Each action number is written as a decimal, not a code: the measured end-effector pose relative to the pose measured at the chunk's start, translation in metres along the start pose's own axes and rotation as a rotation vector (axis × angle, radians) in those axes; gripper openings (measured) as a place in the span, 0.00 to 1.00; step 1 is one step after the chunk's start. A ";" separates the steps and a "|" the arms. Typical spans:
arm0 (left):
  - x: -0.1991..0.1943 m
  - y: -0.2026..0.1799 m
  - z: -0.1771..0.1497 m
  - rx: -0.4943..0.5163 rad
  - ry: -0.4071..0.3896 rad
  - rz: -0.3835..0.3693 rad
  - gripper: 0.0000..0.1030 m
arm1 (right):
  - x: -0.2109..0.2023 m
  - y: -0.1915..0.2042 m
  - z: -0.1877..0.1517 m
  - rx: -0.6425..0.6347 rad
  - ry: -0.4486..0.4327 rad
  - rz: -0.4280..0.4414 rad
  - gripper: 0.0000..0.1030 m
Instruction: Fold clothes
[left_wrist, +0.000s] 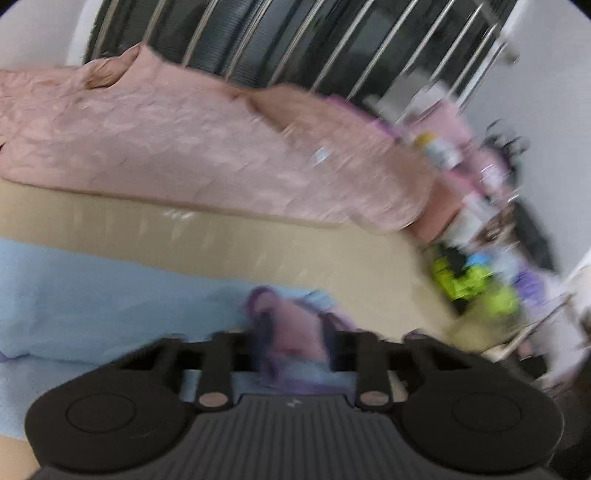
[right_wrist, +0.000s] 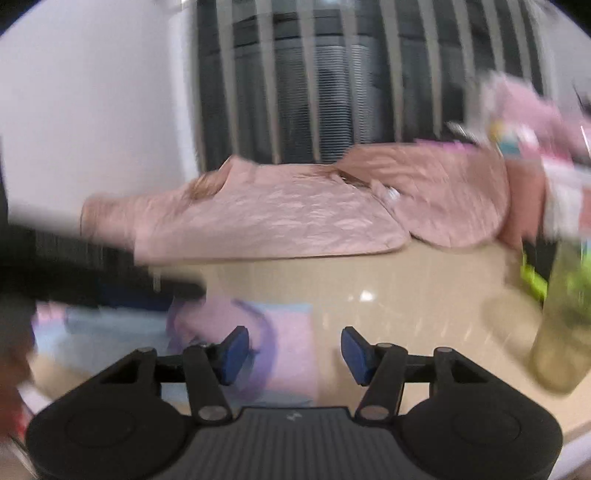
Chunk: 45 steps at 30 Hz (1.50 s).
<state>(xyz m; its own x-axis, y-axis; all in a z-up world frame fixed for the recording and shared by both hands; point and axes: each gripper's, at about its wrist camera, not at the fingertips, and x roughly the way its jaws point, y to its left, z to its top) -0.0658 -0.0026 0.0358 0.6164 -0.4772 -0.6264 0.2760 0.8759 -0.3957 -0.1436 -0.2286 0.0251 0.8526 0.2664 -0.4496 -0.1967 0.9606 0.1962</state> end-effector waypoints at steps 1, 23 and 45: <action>0.006 0.001 -0.001 -0.007 0.012 0.024 0.12 | -0.002 -0.010 -0.001 0.046 -0.020 0.024 0.54; -0.012 0.019 -0.004 -0.066 -0.059 0.046 0.52 | 0.019 0.026 0.008 -0.148 0.066 -0.023 0.06; -0.101 0.126 0.000 -0.318 -0.163 0.074 0.57 | 0.010 0.190 -0.030 -0.598 0.001 0.224 0.50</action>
<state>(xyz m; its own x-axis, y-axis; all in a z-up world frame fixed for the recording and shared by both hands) -0.0928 0.1558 0.0493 0.7424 -0.3732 -0.5563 -0.0016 0.8295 -0.5586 -0.1869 -0.0408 0.0319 0.7592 0.4655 -0.4549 -0.6064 0.7597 -0.2347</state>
